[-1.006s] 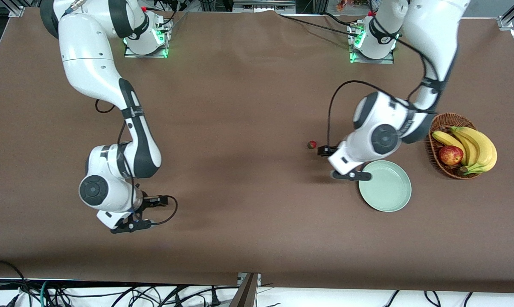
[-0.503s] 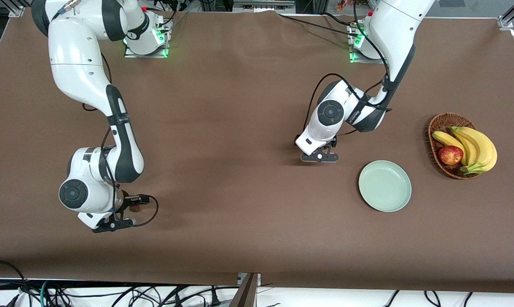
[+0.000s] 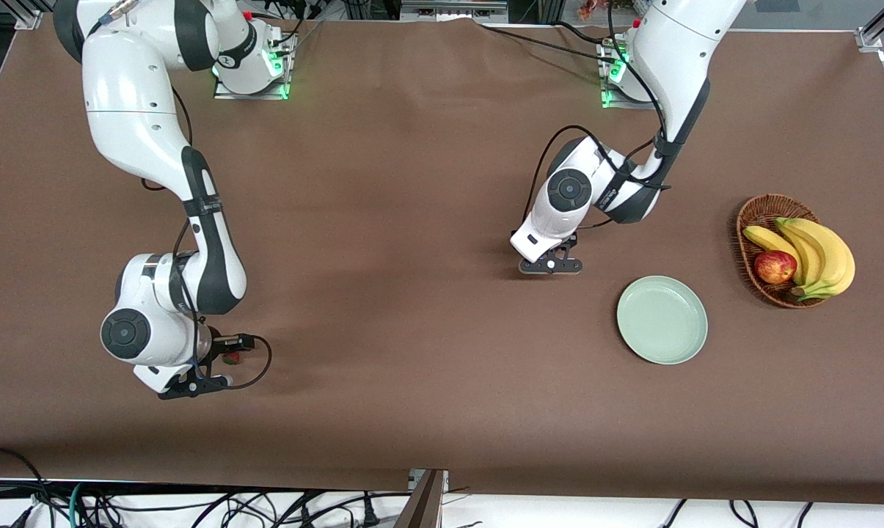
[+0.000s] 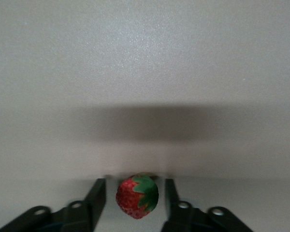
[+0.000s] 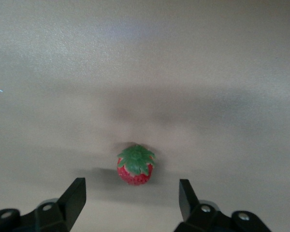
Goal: Collect all strawberries into plate
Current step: 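Carry the strawberry onto the green plate and open the left gripper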
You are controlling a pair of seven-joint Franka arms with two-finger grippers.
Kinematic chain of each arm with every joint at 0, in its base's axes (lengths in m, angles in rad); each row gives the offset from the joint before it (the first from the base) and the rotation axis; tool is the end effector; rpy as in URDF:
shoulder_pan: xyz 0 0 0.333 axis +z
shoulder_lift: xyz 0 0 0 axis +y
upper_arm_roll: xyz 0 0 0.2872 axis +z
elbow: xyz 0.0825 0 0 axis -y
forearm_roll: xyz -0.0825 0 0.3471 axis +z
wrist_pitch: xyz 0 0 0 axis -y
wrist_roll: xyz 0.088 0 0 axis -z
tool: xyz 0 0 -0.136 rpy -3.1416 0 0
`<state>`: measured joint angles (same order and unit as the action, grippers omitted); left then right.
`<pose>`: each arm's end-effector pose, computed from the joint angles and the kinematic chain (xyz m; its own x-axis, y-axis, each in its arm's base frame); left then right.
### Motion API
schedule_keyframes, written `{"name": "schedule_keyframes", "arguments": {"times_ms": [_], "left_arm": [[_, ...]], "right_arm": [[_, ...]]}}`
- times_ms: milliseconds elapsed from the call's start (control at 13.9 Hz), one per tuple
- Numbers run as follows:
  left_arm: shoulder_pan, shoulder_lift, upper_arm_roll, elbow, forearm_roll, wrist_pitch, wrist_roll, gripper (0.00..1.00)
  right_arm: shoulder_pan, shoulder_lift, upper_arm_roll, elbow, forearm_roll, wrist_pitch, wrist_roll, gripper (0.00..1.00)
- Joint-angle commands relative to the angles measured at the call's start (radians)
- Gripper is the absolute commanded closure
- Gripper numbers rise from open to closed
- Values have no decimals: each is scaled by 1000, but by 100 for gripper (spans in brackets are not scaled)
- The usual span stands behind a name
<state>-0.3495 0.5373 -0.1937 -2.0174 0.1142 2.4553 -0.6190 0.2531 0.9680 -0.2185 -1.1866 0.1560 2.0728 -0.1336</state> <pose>0.4745 -0.2873 0.1554 0.9960 0.0075 -0.0889 0.0056 -0.9998 -0.0212 0.6939 0.0720 0.1718 0.9827 0.1731 -0.0666 0.1759 -0.9836 0.0394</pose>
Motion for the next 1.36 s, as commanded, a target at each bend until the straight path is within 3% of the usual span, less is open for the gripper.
{"name": "schedule_keyframes", "arguments": {"times_ms": [0,287,431,647,790,1078,1293], "left_arm": [[1,-29,10,-4,24,-8,-19,84],[89,-115,16,90,25,-253,78,84],[156,-115,16,164,24,-346,195,84],[288,-102,16,210,25,-346,420,84],[366,-60,10,245,15,-325,604,85],[398,38,17,247,25,-159,783,85],[452,87,16,247,25,-111,948,83]], "right_arm": [[-6,-14,10,-27,13,18,-7,15],[-6,1,10,-27,13,50,-6,15],[-6,3,10,-27,13,53,-6,41],[-6,3,10,-27,13,53,-14,79],[-6,2,10,-27,13,53,-12,93],[60,-12,39,-5,11,52,70,93],[162,-8,102,47,10,62,355,92]]}}
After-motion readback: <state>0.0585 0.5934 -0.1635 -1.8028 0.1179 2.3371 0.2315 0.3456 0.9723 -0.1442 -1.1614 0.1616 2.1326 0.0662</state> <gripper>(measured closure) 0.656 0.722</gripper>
